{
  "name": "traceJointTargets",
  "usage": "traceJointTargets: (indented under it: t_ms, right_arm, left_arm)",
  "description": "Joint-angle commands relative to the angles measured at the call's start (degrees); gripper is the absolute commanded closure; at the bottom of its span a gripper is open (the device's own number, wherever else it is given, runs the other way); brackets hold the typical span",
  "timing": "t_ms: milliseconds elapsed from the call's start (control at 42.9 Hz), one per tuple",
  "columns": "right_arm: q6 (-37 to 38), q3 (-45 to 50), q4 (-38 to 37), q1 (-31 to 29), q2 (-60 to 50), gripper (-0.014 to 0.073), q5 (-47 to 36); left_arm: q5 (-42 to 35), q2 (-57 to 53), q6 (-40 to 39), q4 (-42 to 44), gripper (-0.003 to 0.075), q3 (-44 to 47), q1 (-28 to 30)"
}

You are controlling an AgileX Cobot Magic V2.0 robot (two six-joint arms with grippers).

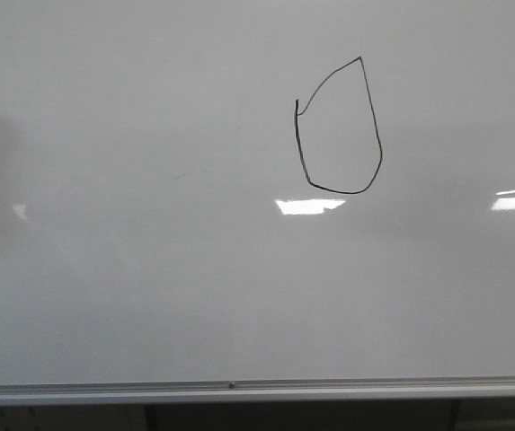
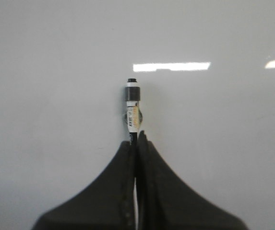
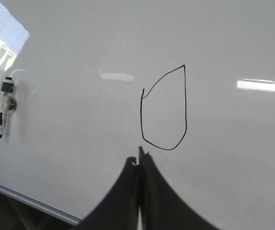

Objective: Write number 0 on whiteboard

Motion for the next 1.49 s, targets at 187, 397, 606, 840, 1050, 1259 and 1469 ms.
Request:
traceJointTargets:
  t_ms: [187,397,606,840,1050,1259,1469]
  right_arm:
    - [-0.4,-1.6,0.7,0.0,0.2,0.0664,-1.9]
    - [-0.4,-1.6,0.7,0.0,0.3,0.0664,-1.7]
    - [-0.4,-1.6,0.7,0.0,0.3,0.0664,-1.7]
    - [-0.4,-1.6,0.7,0.0,0.3,0.0664,-1.7]
    - [-0.4,-1.6,0.7,0.0,0.3,0.0664,-1.7]
    - [-0.4,-1.6,0.7,0.0,0.3,0.0664,-1.7]
    - [-0.4,-1.6,0.7,0.0,0.3,0.0664,-1.7]
  left_arm:
    - [-7.4,-14.7,-16.5,13.8,0.0740,9.9,-0.3]
    - [-15.0,-14.6,-17.4,13.8,0.0740,16.9,-0.3]
    - [-21.5,-14.7,-17.4,12.2,0.0740,21.0,-0.3]
    - [-21.4,-14.7,-17.4,12.2,0.0740,21.1,-0.3]
    - [-21.4,-14.7,-17.4,12.2,0.0740,21.1,-0.3]
    - [-21.4,-14.7,-17.4,12.2,0.0740,21.1,-0.3]
    - [-21.4,-14.7,-17.4,12.2,0.0740,21.1,-0.3]
